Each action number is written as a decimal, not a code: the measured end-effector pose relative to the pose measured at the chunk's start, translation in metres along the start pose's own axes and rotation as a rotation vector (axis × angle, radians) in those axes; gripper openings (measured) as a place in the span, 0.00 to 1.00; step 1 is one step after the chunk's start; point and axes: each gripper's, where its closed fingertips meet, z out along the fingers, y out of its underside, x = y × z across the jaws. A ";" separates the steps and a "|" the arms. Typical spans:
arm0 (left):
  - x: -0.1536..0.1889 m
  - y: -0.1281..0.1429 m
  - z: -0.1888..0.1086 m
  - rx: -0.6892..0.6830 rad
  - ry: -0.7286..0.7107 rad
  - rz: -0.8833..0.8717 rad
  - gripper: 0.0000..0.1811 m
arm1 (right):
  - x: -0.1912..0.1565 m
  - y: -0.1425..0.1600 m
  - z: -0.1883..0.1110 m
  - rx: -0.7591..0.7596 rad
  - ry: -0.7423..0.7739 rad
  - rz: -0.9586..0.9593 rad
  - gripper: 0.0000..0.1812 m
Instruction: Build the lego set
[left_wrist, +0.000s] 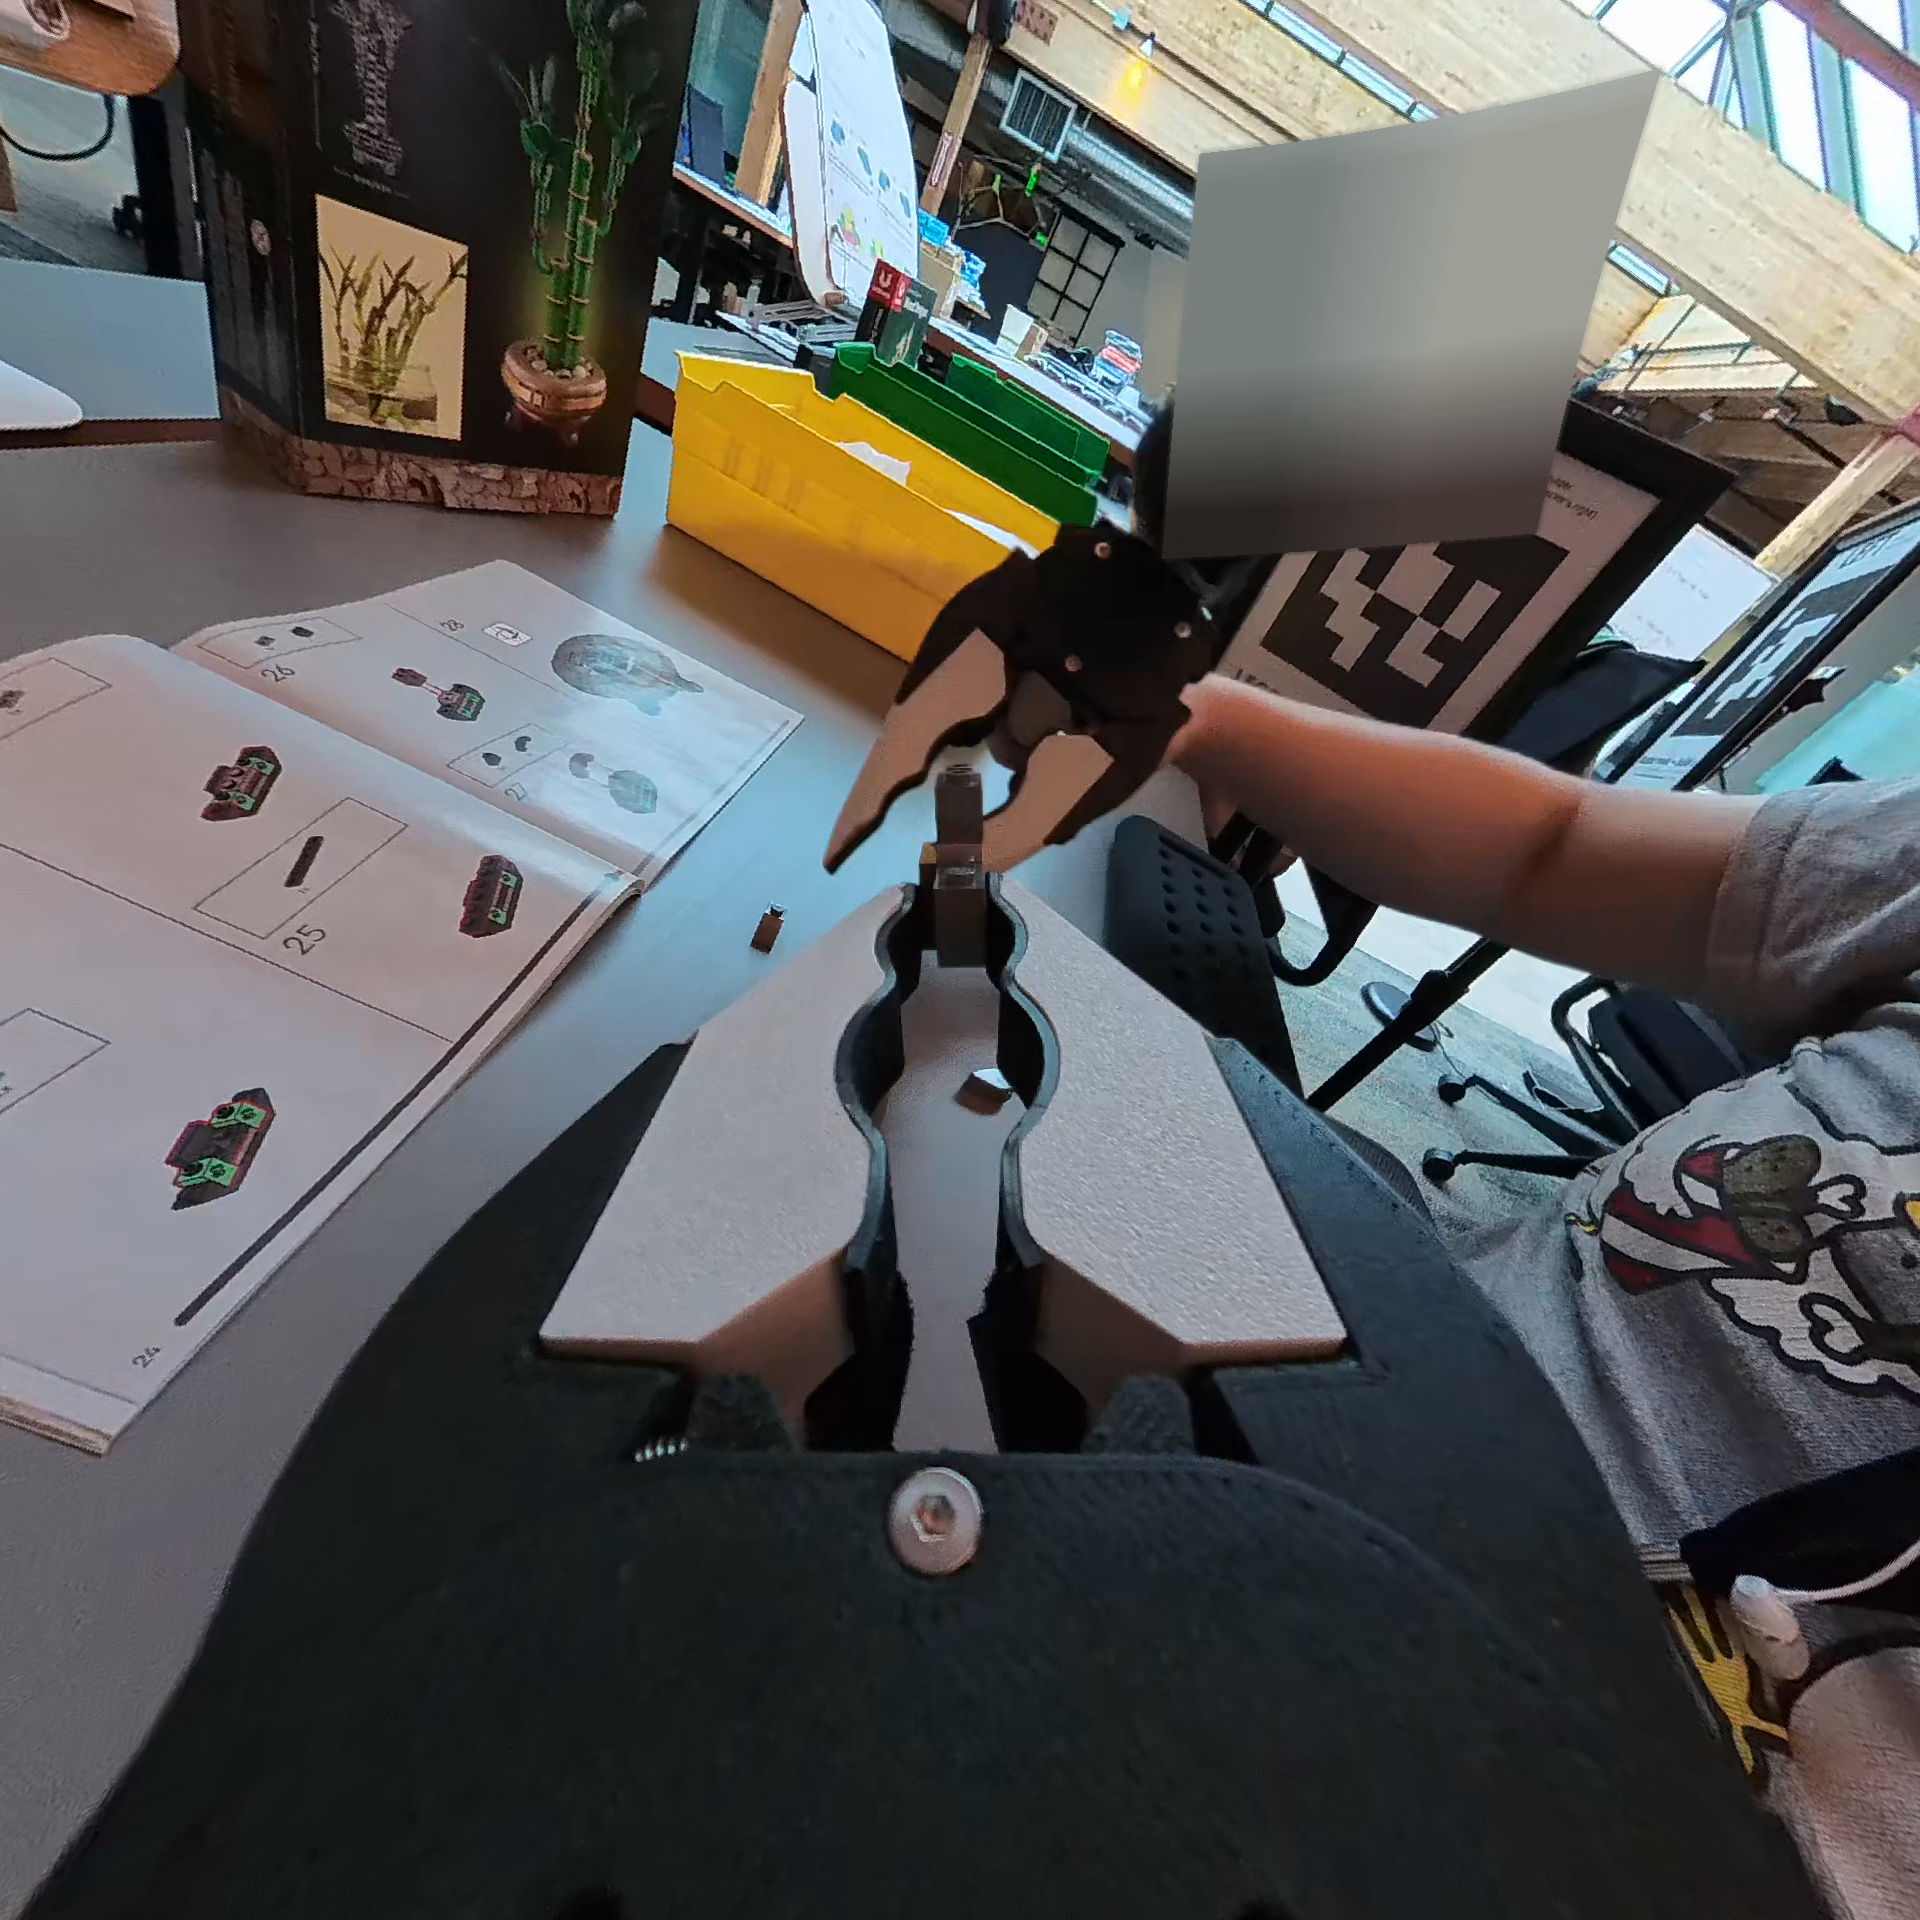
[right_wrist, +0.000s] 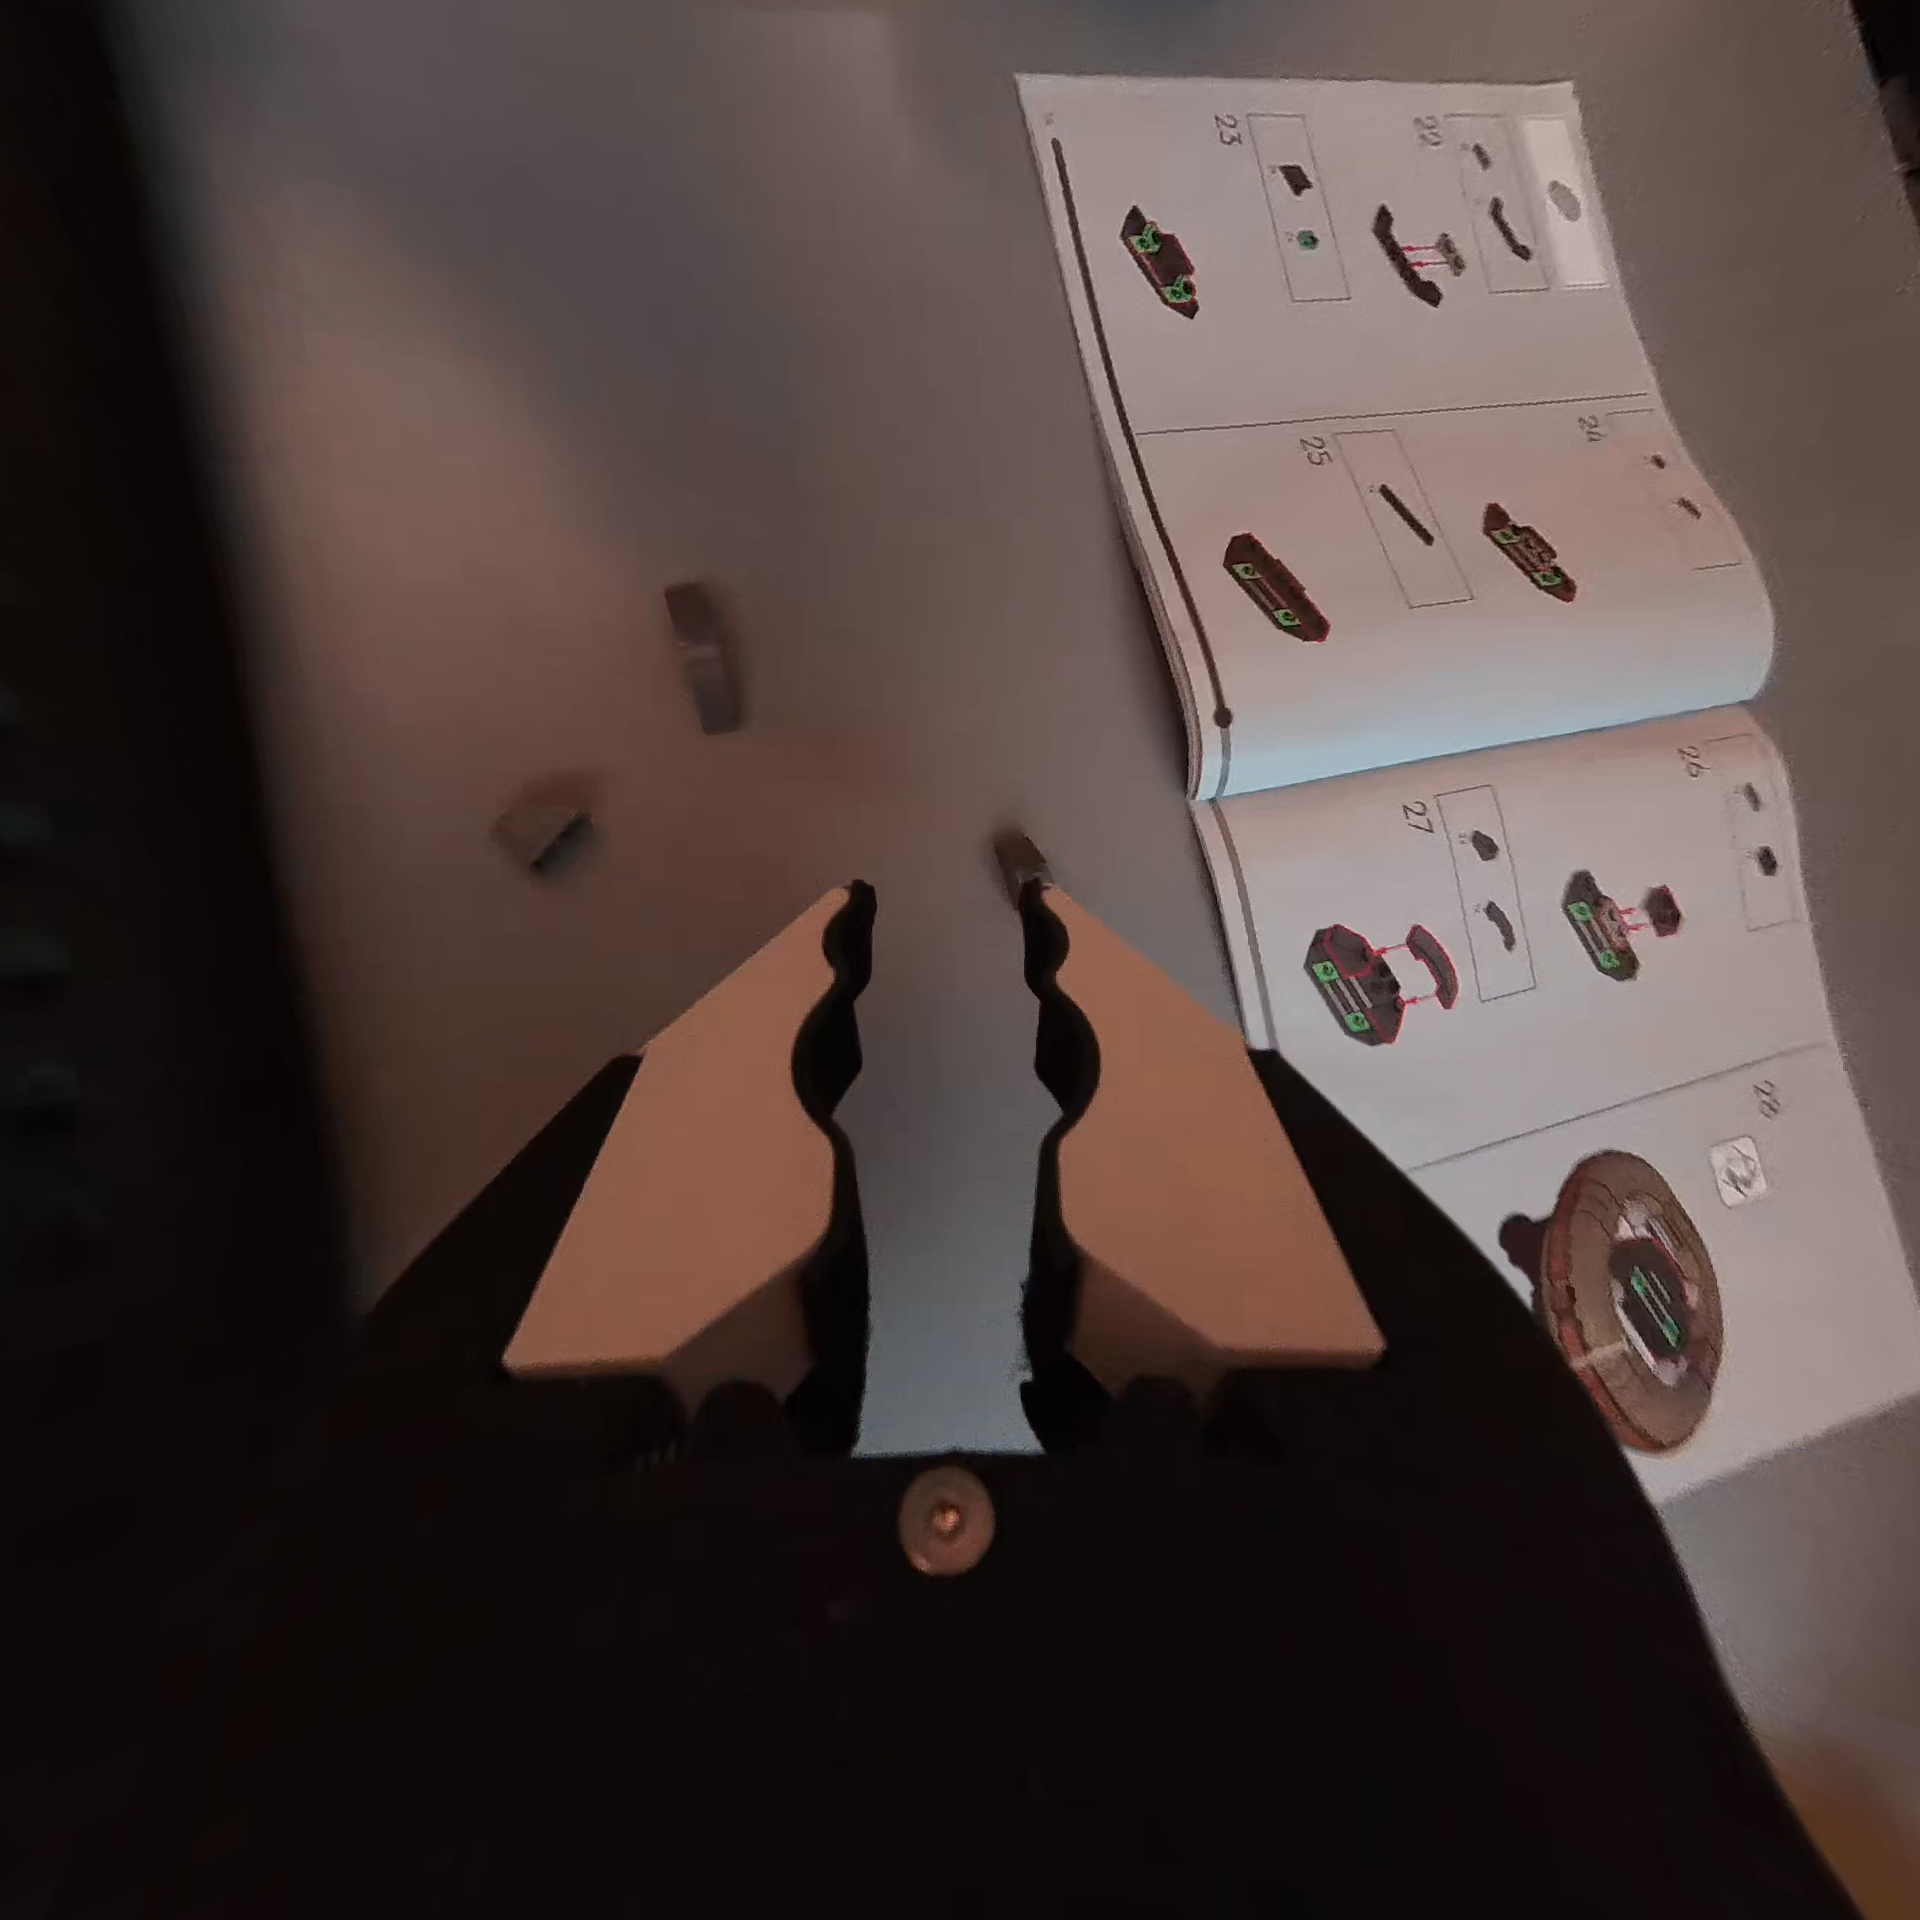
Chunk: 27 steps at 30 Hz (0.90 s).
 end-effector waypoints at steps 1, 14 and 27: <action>-0.001 0.001 0.000 -0.004 -0.005 0.002 0.05 | 0.004 0.000 0.001 0.017 -0.018 -0.001 0.16; -0.008 0.007 0.003 -0.028 -0.010 -0.026 0.05 | 0.020 0.011 0.025 -0.094 -0.135 -0.153 0.07; -0.002 0.016 0.007 -0.087 0.024 -0.029 0.05 | 0.020 -0.051 -0.009 0.095 -0.225 0.155 0.03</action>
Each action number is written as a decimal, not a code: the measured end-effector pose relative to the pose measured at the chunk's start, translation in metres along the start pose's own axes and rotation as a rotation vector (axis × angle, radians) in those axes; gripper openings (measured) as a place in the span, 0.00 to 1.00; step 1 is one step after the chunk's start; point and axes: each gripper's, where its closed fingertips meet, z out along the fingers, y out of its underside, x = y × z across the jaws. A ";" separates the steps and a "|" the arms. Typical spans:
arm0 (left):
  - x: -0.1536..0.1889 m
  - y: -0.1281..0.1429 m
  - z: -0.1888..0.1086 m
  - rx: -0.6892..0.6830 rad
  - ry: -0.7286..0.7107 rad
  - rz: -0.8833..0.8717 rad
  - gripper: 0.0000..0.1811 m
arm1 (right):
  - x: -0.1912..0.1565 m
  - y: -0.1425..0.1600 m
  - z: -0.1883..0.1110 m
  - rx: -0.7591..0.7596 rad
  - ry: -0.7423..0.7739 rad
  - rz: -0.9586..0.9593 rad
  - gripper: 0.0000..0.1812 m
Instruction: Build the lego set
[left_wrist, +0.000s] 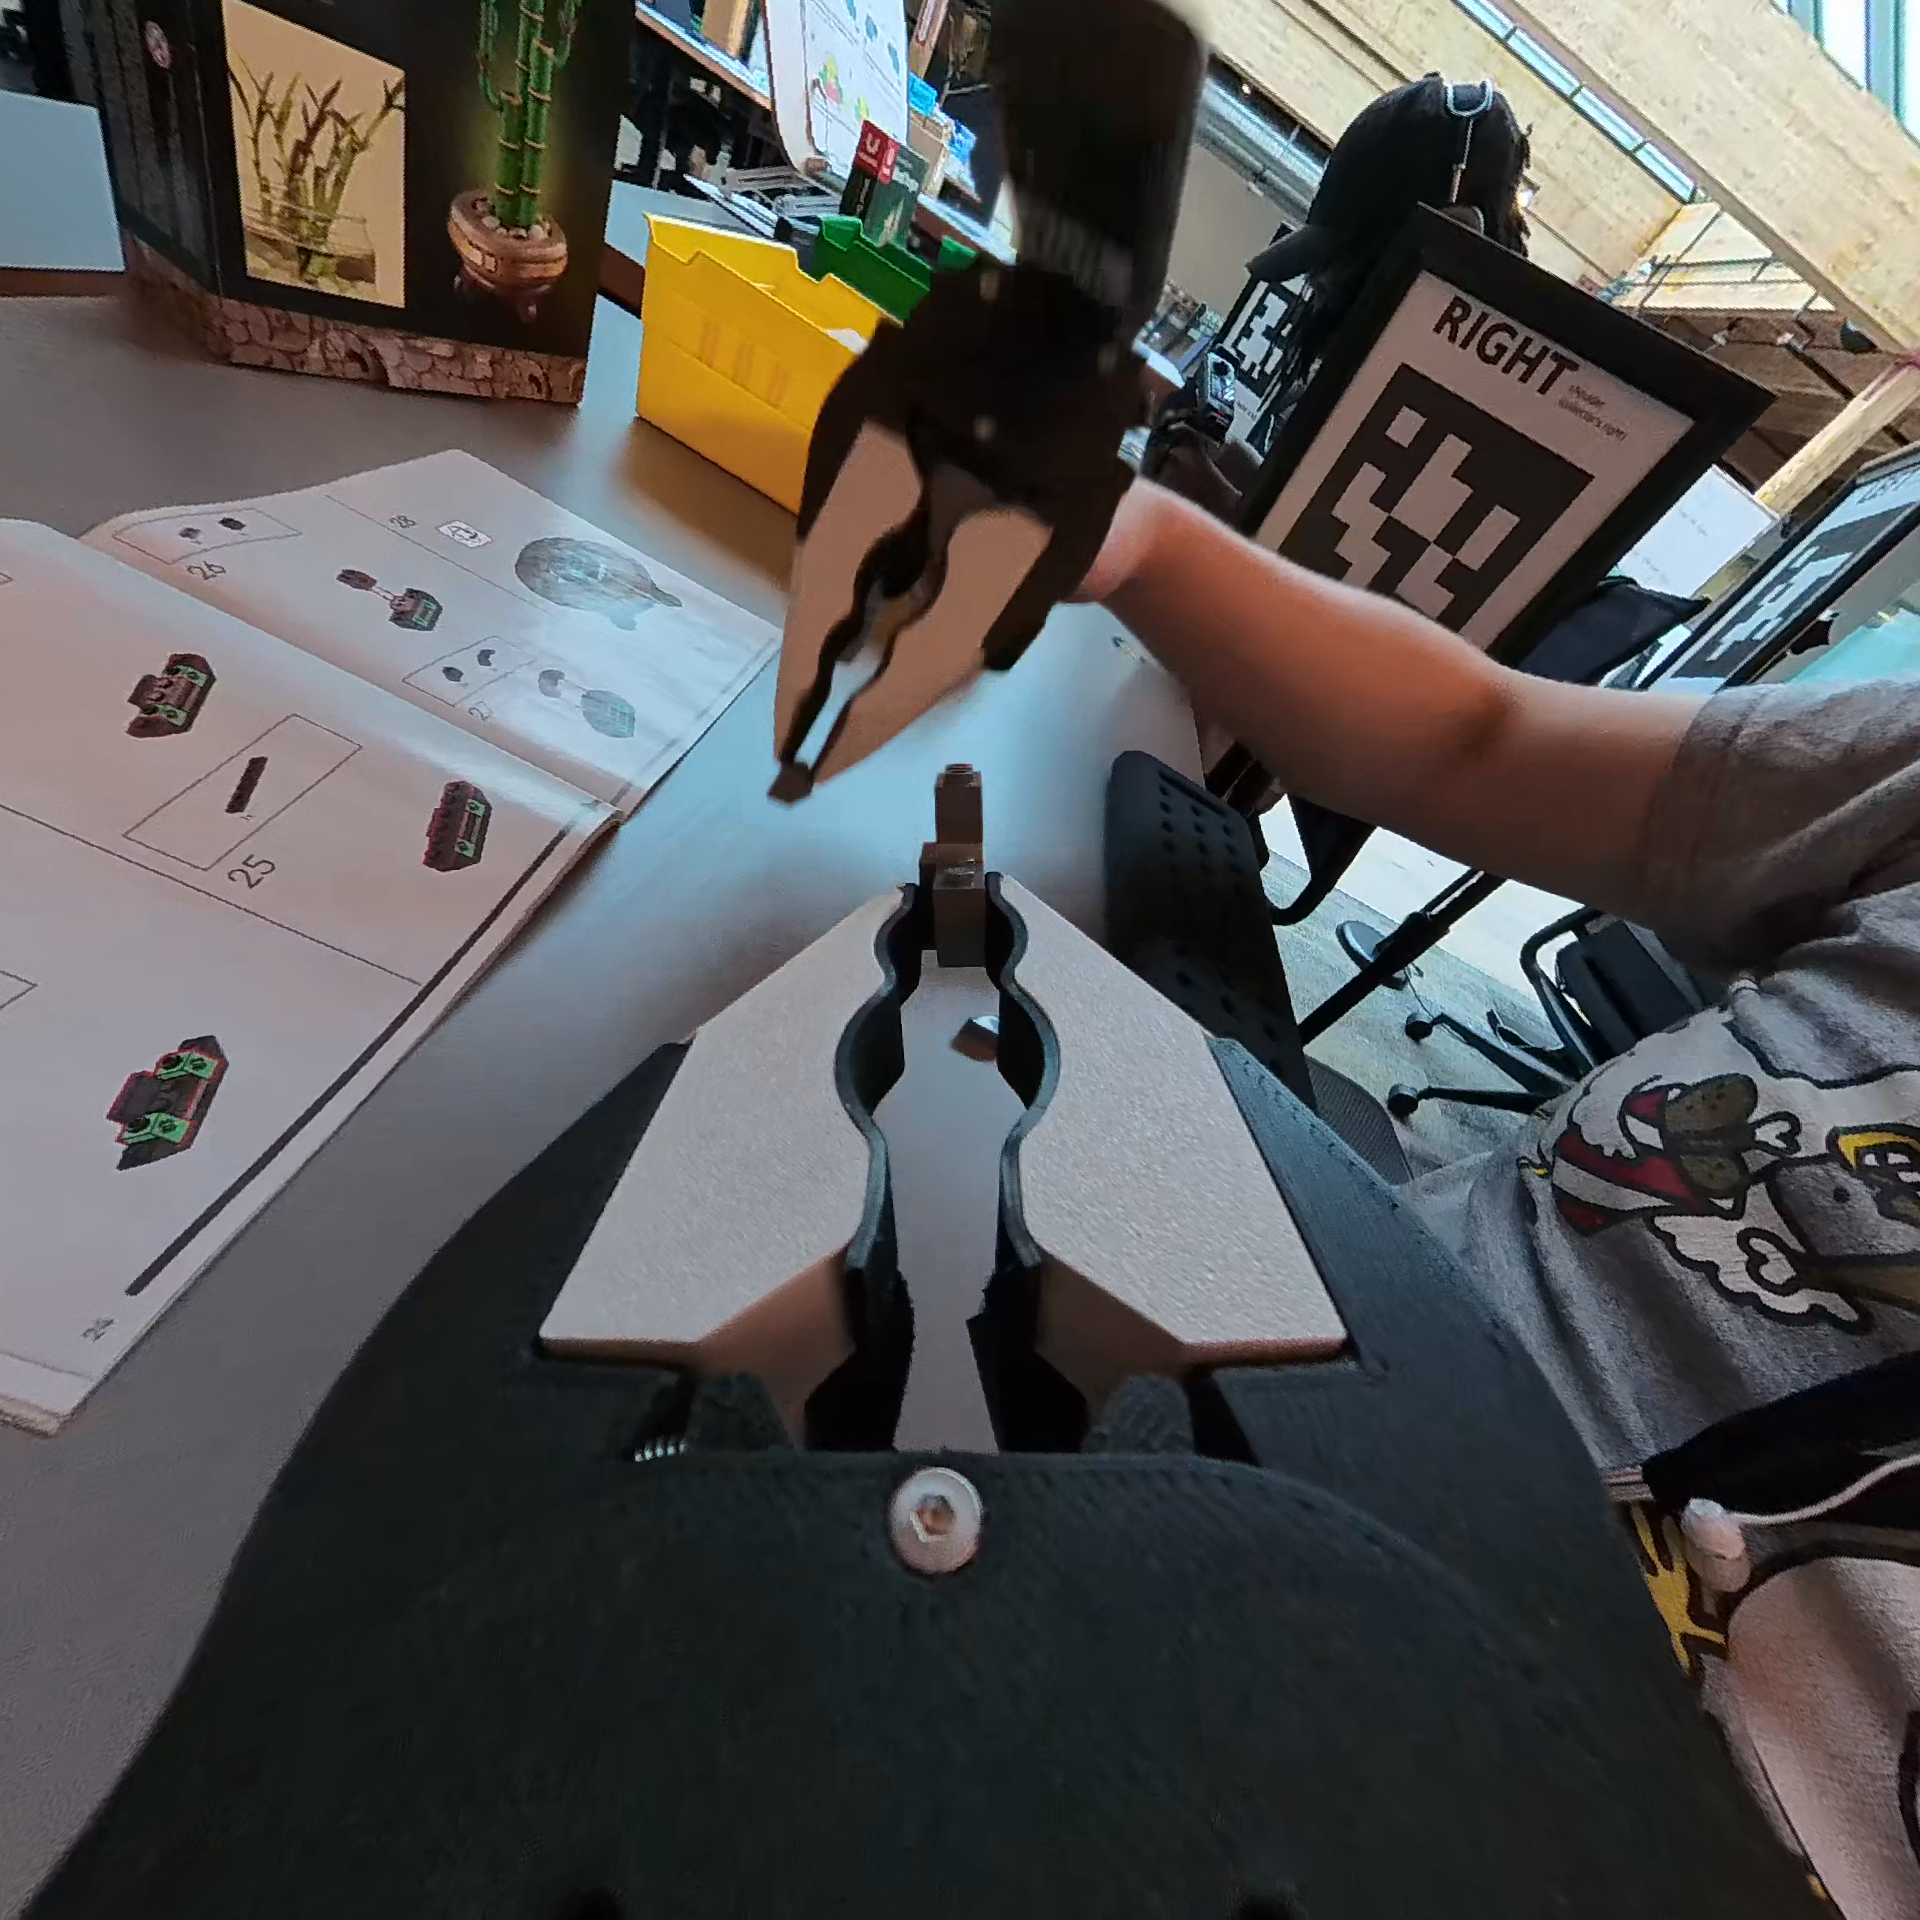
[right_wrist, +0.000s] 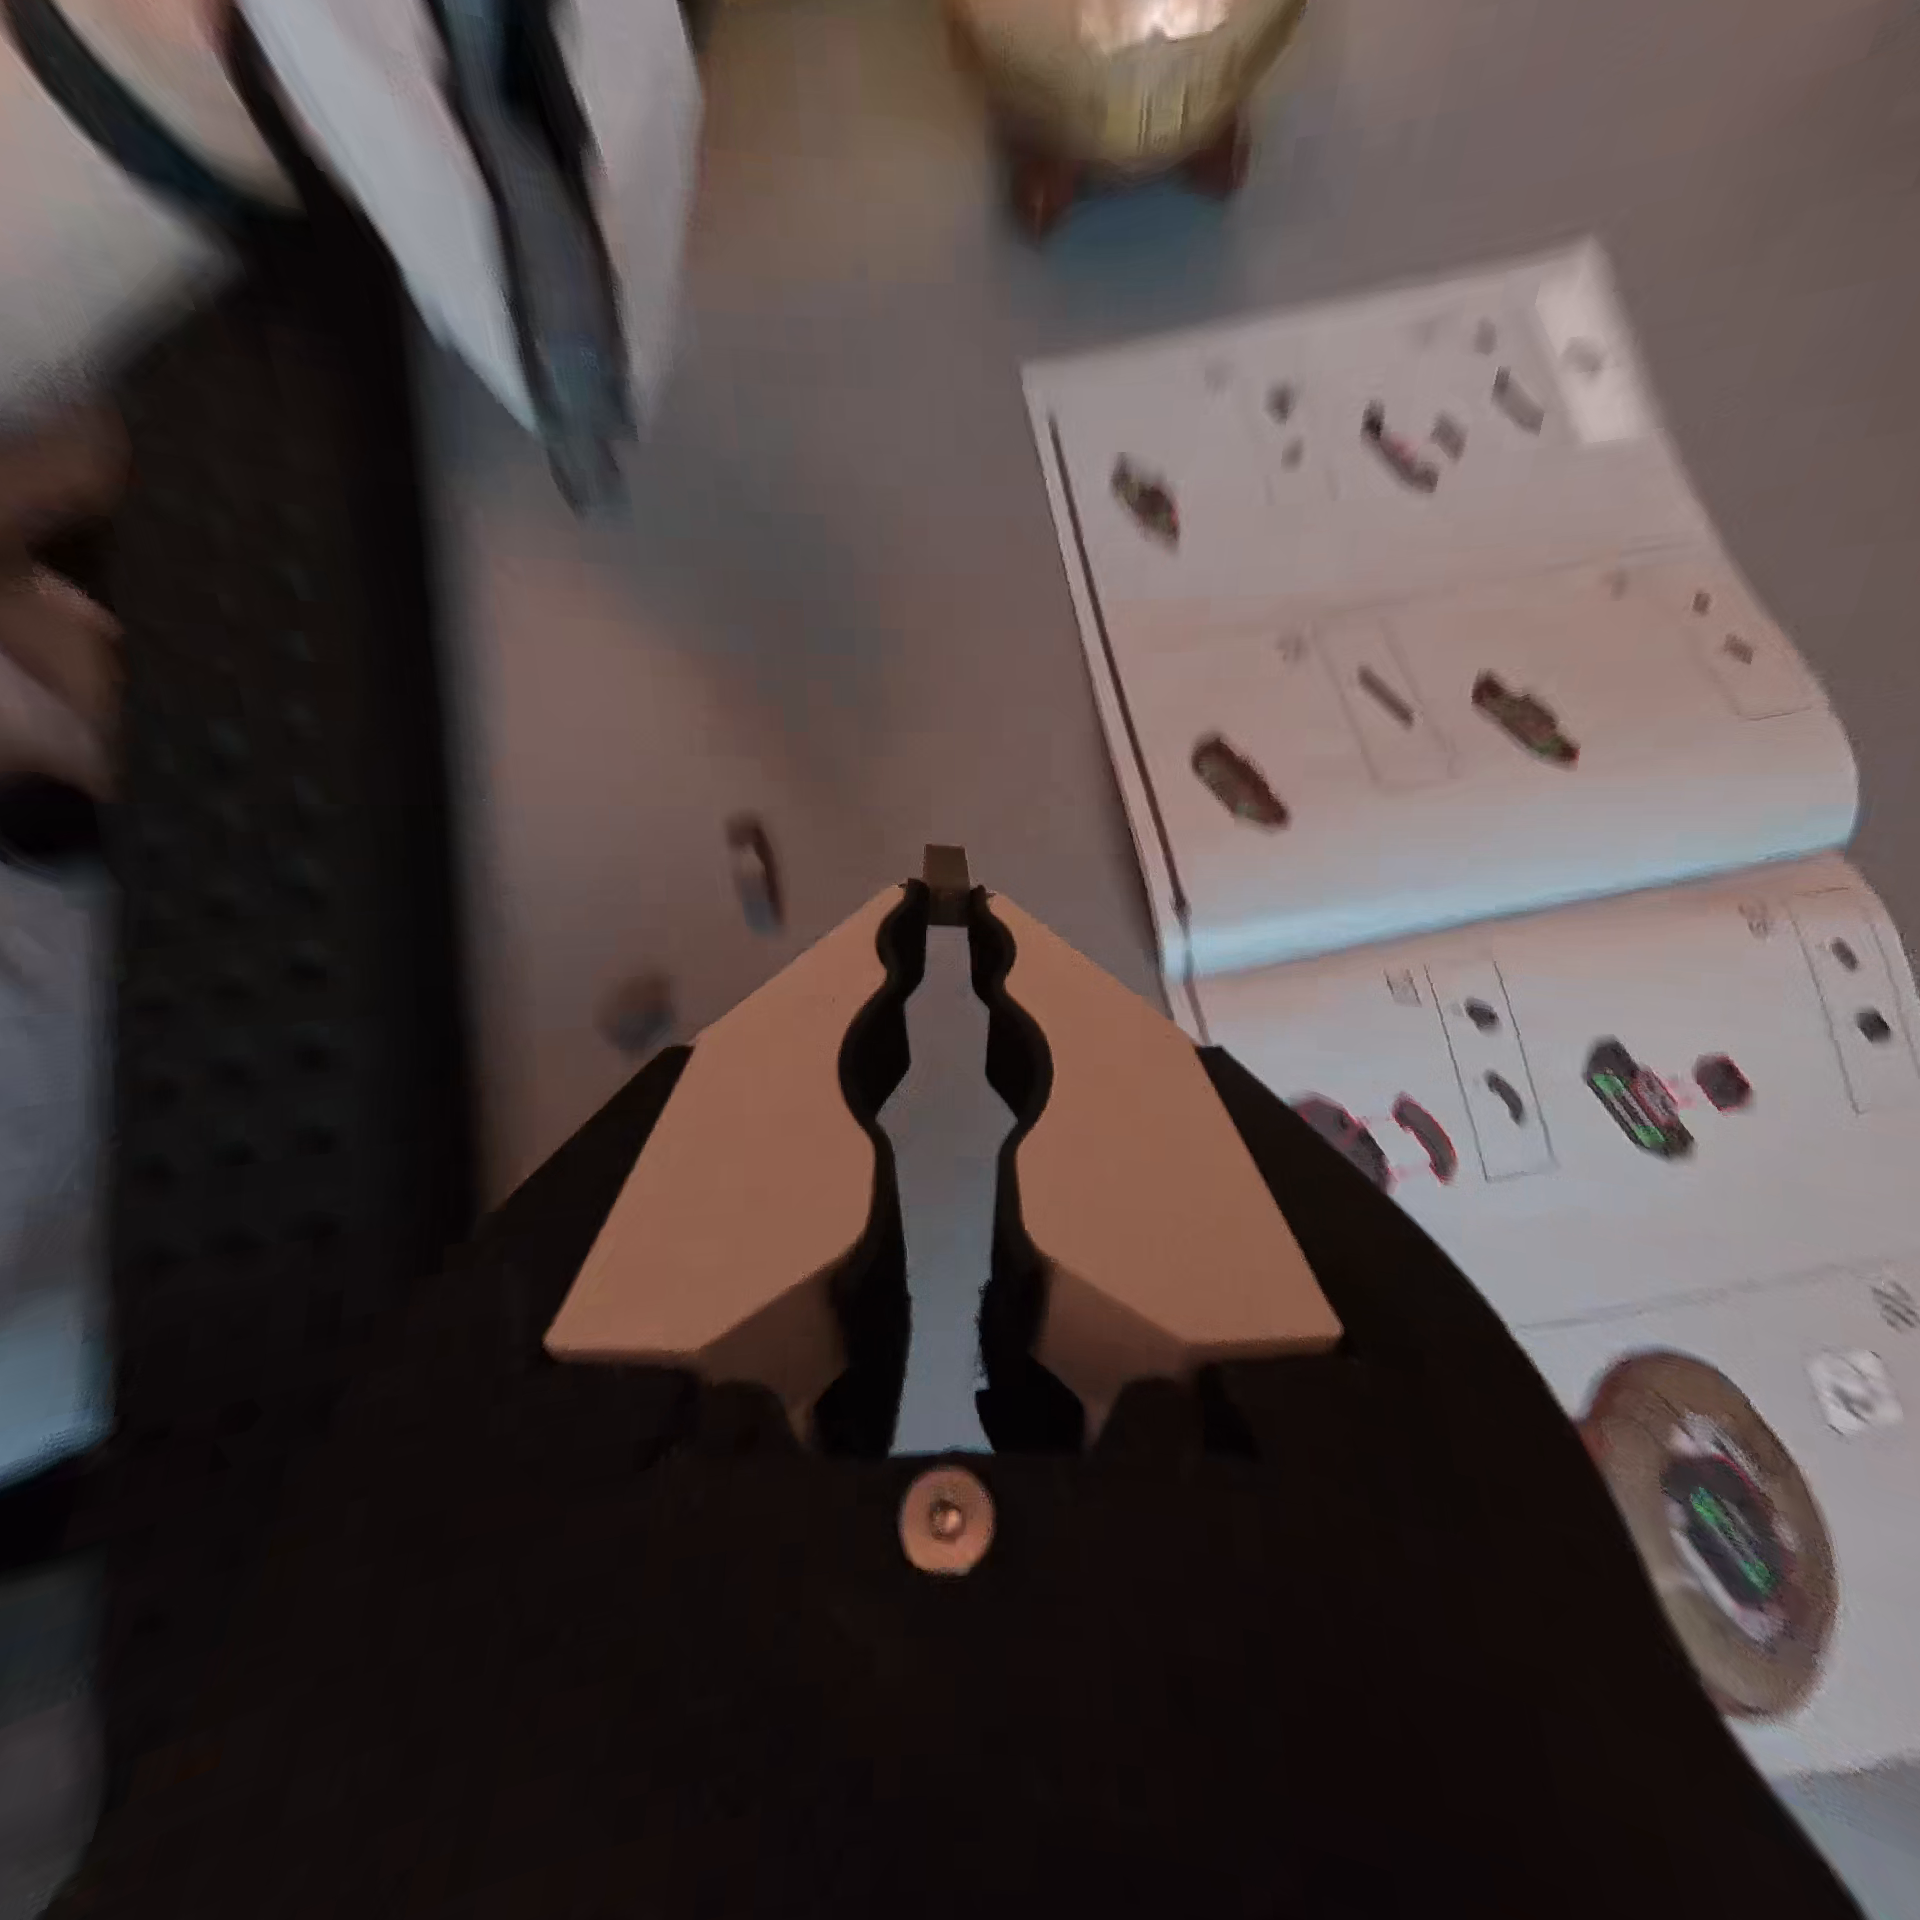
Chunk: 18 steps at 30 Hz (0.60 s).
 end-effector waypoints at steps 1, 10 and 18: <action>0.001 0.002 0.001 -0.012 0.006 -0.001 0.05 | -0.009 -0.026 -0.010 0.075 -0.035 0.053 0.03; 0.021 0.001 0.005 -0.033 0.032 0.119 0.05 | -0.067 -0.105 0.004 -0.011 -0.176 0.059 0.03; 0.027 -0.007 0.001 0.002 0.039 0.144 0.05 | -0.079 -0.104 0.005 -0.133 -0.205 0.045 0.04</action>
